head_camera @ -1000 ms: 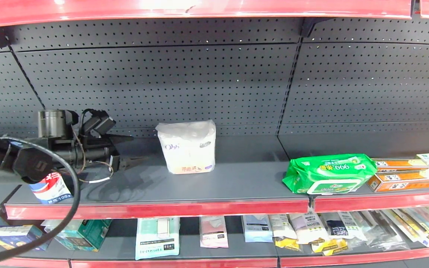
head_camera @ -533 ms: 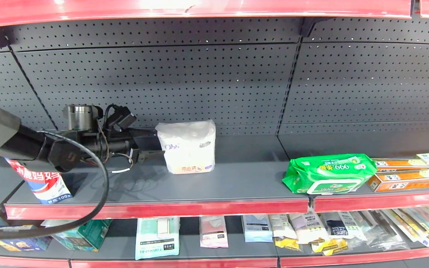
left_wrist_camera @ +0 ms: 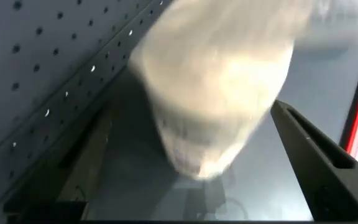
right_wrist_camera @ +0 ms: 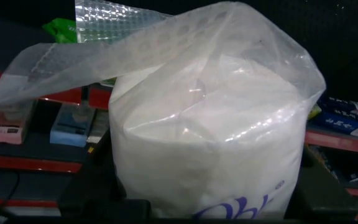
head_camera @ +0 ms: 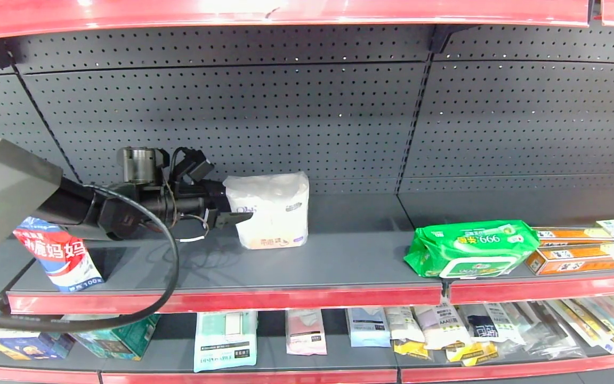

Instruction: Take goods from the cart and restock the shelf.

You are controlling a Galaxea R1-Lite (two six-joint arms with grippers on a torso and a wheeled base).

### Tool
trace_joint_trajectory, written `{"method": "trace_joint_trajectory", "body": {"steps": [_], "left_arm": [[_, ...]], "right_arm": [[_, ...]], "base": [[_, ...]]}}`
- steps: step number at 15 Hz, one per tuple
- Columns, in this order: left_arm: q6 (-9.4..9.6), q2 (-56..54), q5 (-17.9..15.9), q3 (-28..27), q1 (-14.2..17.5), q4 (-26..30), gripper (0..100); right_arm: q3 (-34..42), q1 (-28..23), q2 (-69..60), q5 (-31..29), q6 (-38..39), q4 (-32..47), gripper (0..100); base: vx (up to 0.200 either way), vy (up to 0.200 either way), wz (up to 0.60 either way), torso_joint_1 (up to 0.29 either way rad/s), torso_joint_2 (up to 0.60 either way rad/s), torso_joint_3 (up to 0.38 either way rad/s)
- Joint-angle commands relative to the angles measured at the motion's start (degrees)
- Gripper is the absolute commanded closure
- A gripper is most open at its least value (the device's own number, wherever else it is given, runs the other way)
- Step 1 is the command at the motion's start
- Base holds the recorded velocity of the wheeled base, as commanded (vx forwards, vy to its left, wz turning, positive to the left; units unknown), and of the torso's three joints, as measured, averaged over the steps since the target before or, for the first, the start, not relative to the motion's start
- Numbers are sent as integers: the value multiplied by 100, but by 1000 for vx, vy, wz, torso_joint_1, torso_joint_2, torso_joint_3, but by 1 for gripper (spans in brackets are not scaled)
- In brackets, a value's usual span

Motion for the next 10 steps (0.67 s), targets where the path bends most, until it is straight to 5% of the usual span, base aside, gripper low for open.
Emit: {"method": "trace_joint_trajectory", "body": {"steps": [1, 10], "left_arm": [[1, 177, -2, -186, -92, -1, 0], [-113, 678, 68, -748, -426, 7, 0]], "right_arm": [[-2, 0, 28, 5, -3, 0, 100], [34, 0, 81, 5, -29, 0, 100]], "base": [[0, 0, 0, 0, 0, 0], [0, 0, 0, 0, 0, 0]]}}
